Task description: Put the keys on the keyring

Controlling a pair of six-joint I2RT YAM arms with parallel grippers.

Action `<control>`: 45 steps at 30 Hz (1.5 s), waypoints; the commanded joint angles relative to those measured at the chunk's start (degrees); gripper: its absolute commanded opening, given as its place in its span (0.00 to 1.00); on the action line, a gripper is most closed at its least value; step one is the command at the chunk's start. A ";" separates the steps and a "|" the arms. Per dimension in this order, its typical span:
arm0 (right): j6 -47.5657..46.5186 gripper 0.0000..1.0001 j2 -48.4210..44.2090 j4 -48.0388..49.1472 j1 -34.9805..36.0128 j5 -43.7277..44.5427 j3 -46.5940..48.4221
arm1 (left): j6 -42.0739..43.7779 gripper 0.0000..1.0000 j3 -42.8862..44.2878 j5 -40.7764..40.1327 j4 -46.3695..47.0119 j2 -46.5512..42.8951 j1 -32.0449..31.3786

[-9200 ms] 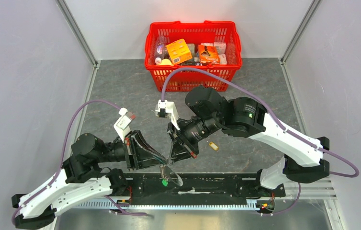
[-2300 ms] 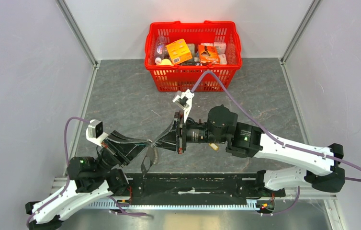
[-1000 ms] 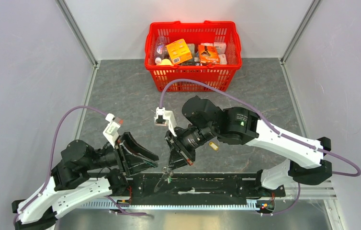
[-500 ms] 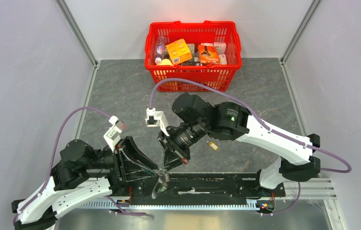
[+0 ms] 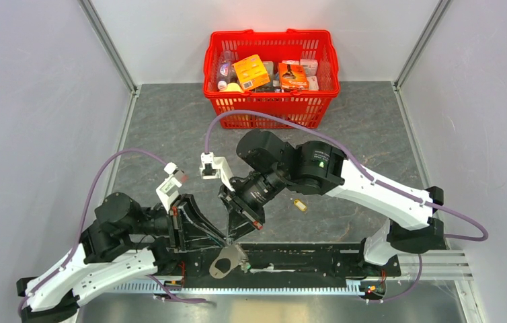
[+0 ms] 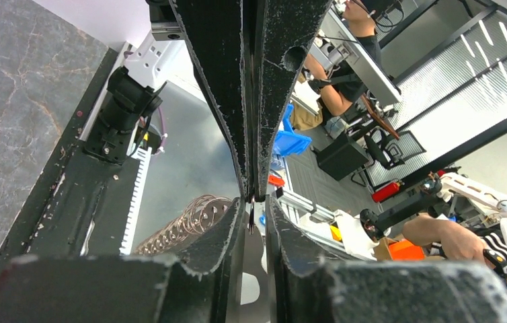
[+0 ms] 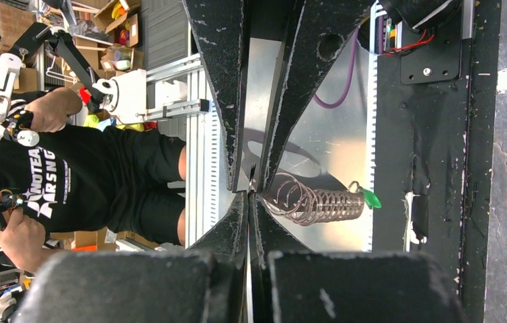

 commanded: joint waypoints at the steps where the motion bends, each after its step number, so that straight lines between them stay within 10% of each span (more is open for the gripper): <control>1: -1.63 0.00 0.14 -0.65 -0.22 -2.23 2.38 | -0.09 0.20 -0.22 2.34 3.12 1.01 -0.18; 16: -2.72 0.00 -1.77 -0.41 -0.22 -1.04 0.77 | -0.02 0.02 -1.41 1.46 5.21 -0.21 -0.19; 21: -1.76 0.36 -5.74 3.08 -0.22 1.50 -2.92 | -0.43 0.02 -2.72 -0.06 7.68 -2.36 -0.14; 25: -0.73 0.44 -8.92 5.51 -0.31 3.43 -5.37 | -1.43 0.02 -4.50 -0.91 10.43 -3.65 -0.19; 45: 7.65 0.54 -24.27 23.26 -0.40 21.53 -25.19 | -6.25 0.02 -15.02 -8.47 29.23 -10.87 -0.18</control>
